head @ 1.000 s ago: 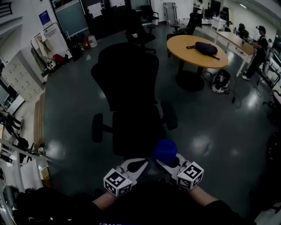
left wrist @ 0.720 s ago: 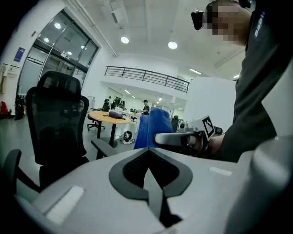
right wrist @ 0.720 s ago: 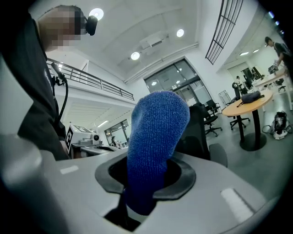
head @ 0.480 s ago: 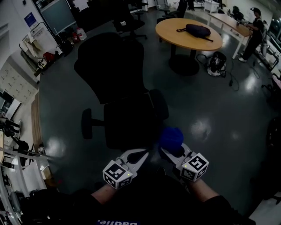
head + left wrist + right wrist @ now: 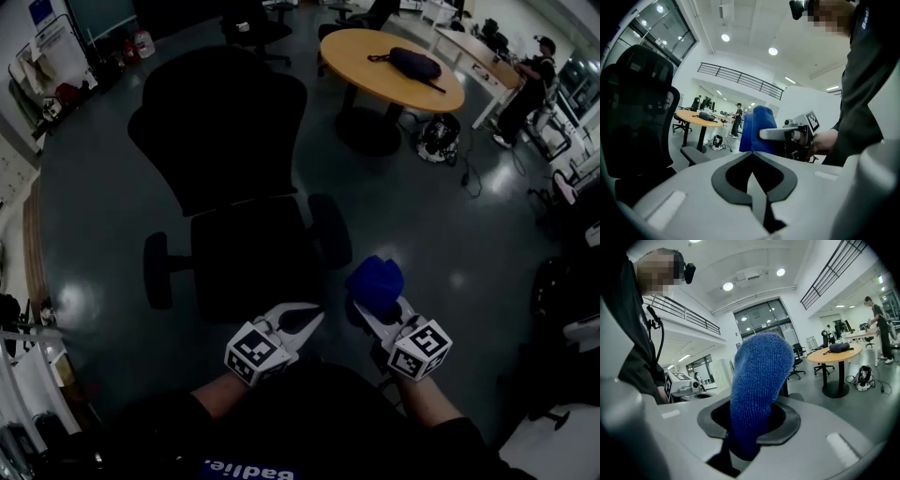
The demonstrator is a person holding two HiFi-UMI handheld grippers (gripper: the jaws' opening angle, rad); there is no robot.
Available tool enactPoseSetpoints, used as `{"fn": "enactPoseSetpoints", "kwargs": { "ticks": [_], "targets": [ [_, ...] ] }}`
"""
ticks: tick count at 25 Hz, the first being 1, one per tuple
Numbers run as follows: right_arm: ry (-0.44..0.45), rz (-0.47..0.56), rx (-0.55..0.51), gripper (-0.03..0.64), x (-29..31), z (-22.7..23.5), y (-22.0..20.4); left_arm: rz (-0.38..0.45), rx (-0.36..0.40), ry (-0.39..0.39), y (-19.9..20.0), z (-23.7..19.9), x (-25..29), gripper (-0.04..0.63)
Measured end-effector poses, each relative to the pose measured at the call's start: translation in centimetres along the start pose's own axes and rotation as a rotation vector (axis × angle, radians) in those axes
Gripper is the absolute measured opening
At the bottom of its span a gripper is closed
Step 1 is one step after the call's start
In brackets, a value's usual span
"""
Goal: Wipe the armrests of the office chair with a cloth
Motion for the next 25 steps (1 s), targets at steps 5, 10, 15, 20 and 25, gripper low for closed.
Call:
{"fn": "enactPoseSetpoints", "kwargs": {
  "ticks": [5,10,15,20,25],
  "targets": [
    [-0.067,0.016,-0.046,0.124,5.5,1.1,3.4,-0.034,-0.029,-0.103,0.2,-3.7,1.0,0.02],
    [-0.057,0.011,-0.143,0.124,10.4,2.8,5.6,-0.054,-0.052,-0.151,-0.6,-7.1,1.9,0.02],
    [0.004,-0.026,-0.197,0.124,14.0,6.2,6.9,-0.071,-0.068,-0.124,-1.5,-9.1,3.5,0.02],
    [0.098,-0.106,-0.256,0.124,17.0,12.4,6.1,-0.108,-0.065,-0.086,-3.6,-10.0,6.4,0.02],
    [0.188,-0.225,-0.263,0.124,20.2,19.6,4.3,-0.151,-0.114,0.059,-6.1,-11.1,9.3,0.02]
  ]
}}
Point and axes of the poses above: the fingertips, and each gripper's own axes: x forward along the fingers, z to its right, y out of its top, the point moved 4 cm from there along -x, backward along the fingers, and after that the axes turned 13 degrees about z, right-handed, at the moved point
